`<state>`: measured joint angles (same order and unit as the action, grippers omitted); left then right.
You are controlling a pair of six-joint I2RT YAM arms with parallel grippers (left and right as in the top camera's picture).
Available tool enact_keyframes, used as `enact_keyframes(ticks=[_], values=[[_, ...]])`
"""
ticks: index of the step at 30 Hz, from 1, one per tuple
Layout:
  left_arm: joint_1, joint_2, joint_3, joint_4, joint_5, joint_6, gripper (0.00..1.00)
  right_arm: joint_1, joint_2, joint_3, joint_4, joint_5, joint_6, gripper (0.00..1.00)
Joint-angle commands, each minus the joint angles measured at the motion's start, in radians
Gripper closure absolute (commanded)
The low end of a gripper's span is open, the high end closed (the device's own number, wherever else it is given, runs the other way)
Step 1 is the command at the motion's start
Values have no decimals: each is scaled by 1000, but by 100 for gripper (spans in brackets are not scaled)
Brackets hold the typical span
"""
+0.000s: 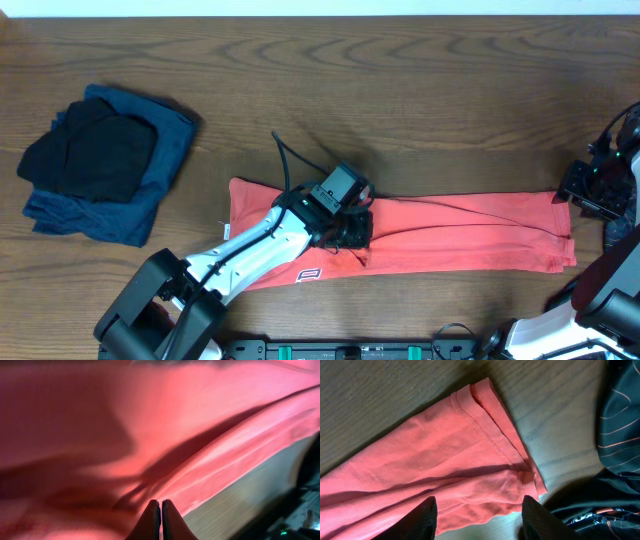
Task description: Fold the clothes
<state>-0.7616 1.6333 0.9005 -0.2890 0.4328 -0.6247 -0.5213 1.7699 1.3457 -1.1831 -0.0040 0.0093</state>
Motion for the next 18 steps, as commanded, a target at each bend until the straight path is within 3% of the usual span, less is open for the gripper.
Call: enact_keyframes(ticks=[1, 5, 11, 18], values=[[14, 9, -2, 64, 28, 2, 94, -2, -8, 13, 3, -5, -3, 47], [14, 13, -2, 95, 21, 1, 94, -2, -9, 13, 4, -5, -3, 47], [17, -22, -2, -68, 42, -2, 92, -2, -8, 13, 8, -9, -3, 47], [17, -88, -2, -138, -68, -2, 66, -2, -8, 13, 11, -16, -3, 46]])
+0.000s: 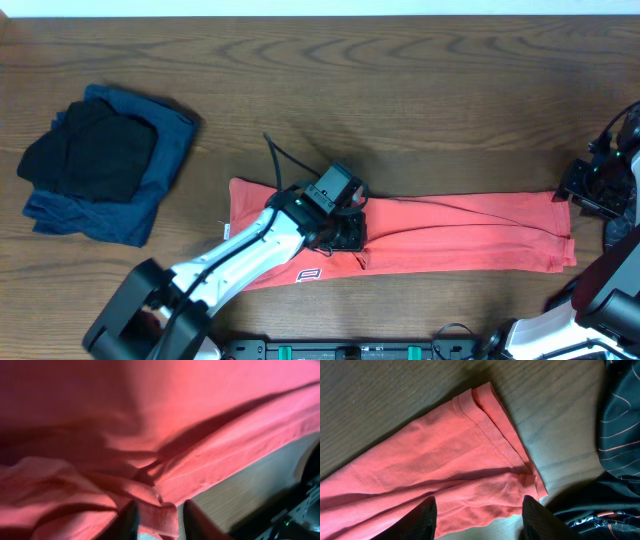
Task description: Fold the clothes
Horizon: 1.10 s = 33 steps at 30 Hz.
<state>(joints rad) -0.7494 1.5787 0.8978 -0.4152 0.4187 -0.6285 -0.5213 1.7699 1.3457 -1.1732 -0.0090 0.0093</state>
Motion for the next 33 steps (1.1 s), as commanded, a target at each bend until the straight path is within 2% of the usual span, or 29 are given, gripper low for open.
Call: enact_keyframes(ticks=[1, 6, 19, 20, 22, 33], values=[[5, -32, 1, -19, -54, 0, 65, -2, -8, 13, 0, -11, -3, 46], [0, -10, 1, -81, -95, -66, 65, -2, -8, 13, -8, -11, -3, 47], [-55, 79, 1, -21, -98, -116, 66, -2, -8, 13, -8, -19, -3, 47], [-55, 83, 1, -17, -98, -118, 67, -2, -8, 13, -8, -19, -3, 46], [-54, 84, 1, -4, -98, -117, 93, -2, -8, 13, -8, -19, -3, 46], [-53, 75, 60, 195, -53, -53, 94, -2, -8, 13, -6, -19, -3, 46]])
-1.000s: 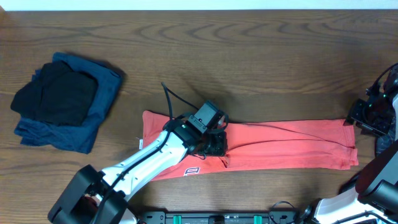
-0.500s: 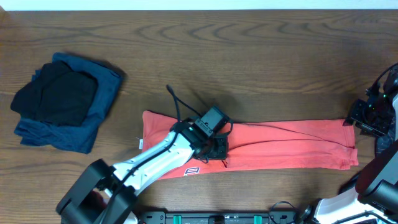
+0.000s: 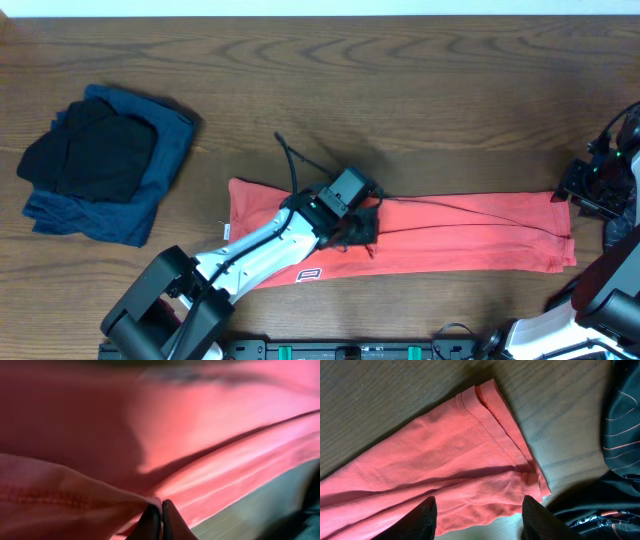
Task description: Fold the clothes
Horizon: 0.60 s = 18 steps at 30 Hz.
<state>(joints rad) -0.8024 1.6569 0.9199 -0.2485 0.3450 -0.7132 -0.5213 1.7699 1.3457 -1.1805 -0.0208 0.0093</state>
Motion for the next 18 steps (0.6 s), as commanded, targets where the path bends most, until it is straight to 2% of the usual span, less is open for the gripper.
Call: enact_keyframes(ticks=[1, 4, 5, 8, 10, 12, 15, 18], values=[[0, -3, 38, 35, 19, 32, 94, -2, -8, 13, 2, -7, -3, 46], [0, 1, 38, 44, -5, 32, 94, -2, -8, 13, 3, -7, -3, 46], [0, 5, 38, 45, -20, 32, 91, -2, -8, 13, 2, -8, -3, 47], [0, 25, 38, 45, -29, 32, 66, -2, -8, 13, 1, -8, -3, 47], [0, 41, 38, 44, -25, 31, 53, -2, -8, 13, -1, -8, -3, 46], [1, 45, 38, 44, -16, 32, 50, -2, -8, 13, -1, -8, -3, 47], [19, 0, 51, 0, -16, 96, 50, -2, -8, 13, -1, -11, -3, 47], [68, -108, 66, -116, -103, 133, 52, -2, -8, 13, 0, -10, -3, 46]])
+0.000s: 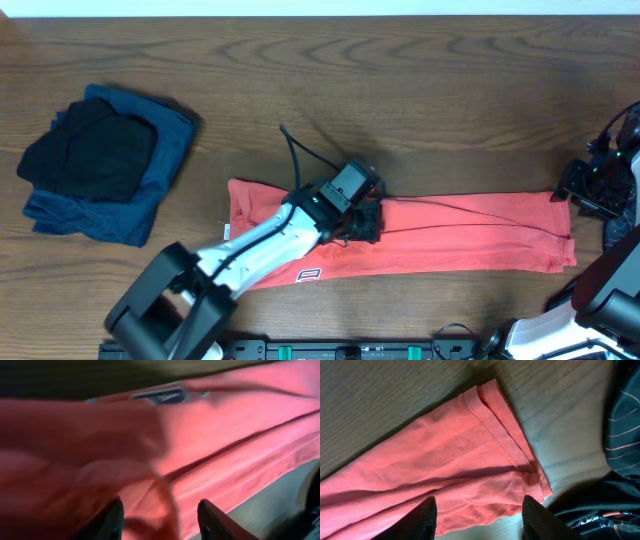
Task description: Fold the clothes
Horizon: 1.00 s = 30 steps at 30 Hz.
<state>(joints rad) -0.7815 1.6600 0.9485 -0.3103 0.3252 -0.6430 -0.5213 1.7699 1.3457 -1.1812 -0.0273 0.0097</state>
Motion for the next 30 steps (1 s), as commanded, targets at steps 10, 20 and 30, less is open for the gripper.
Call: enact_keyframes(ticks=[10, 20, 30], values=[[244, -270, 9, -328, -257, 62, 69, -2, -8, 13, -17, -4, -3, 45], [295, -56, -59, -337, -67, 24, 69, -5, -8, -94, 19, 1, -67, 36], [343, 93, -59, -270, -19, -2, 68, -49, -8, -229, 160, 4, -120, 36]])
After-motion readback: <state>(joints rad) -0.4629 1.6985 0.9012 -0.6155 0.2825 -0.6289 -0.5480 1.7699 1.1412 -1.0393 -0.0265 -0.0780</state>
